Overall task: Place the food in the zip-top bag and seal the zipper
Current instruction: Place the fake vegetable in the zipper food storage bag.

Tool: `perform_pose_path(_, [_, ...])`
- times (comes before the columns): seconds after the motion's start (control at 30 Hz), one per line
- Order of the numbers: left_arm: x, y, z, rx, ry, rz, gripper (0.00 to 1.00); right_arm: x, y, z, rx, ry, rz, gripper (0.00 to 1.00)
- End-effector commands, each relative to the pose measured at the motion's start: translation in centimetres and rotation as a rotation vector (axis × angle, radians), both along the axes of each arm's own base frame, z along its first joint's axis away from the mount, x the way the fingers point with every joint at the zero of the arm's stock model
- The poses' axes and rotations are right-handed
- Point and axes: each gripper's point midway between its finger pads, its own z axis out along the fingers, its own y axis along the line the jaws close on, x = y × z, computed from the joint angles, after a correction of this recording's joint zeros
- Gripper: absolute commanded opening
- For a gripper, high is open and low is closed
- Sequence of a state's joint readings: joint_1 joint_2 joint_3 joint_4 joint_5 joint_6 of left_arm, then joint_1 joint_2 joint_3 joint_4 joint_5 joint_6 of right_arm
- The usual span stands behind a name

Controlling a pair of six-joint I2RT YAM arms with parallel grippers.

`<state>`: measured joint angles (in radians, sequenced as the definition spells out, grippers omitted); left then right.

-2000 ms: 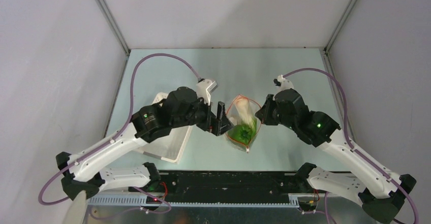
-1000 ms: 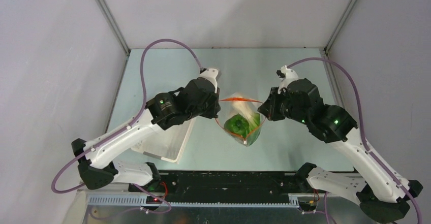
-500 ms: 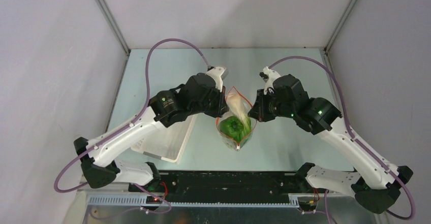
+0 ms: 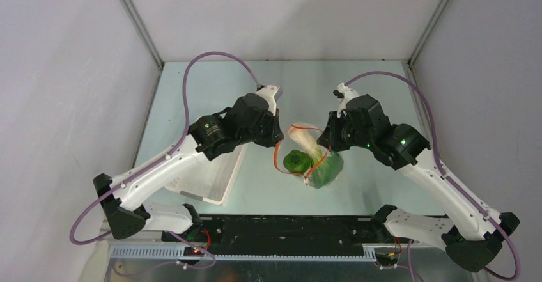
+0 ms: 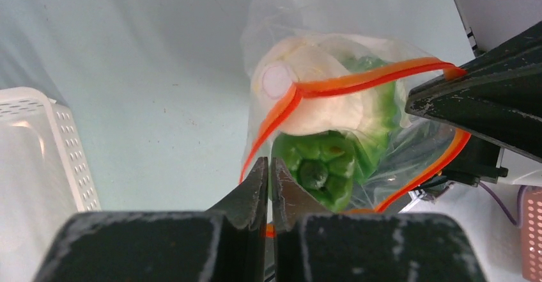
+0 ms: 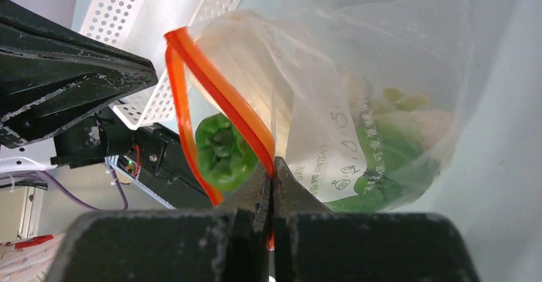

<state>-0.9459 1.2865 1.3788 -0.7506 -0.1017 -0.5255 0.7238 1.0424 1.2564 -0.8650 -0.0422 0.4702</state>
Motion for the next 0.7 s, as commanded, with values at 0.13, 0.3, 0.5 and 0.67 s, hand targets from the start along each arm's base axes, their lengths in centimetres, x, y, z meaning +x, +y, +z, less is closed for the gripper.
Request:
perform_pose_path(0.13, [0.6,0.3,1.7,-0.08,-0.048,0.012,0.47,1.4,0.2,2.2,0.078,-0.061,-0.037,0.0])
perform_pose_path(0.3, [2.9,4.9,1.7,-0.111,-0.058,0.185,0.98,1.5,-0.2,1.8,0.092,-0.055,-0.049,0.0])
perform_pose_path(0.5, [7.0,14.1,-1.9,-0.085,0.014,0.578,1.0,1.5,-0.8,1.5,0.106,-0.048,-0.051,0.0])
perform_pose_path(0.67, [9.8,22.7,-7.7,0.04,0.092,0.954,1.0,1.5,-1.1,1.6,0.125,-0.057,-0.051,0.0])
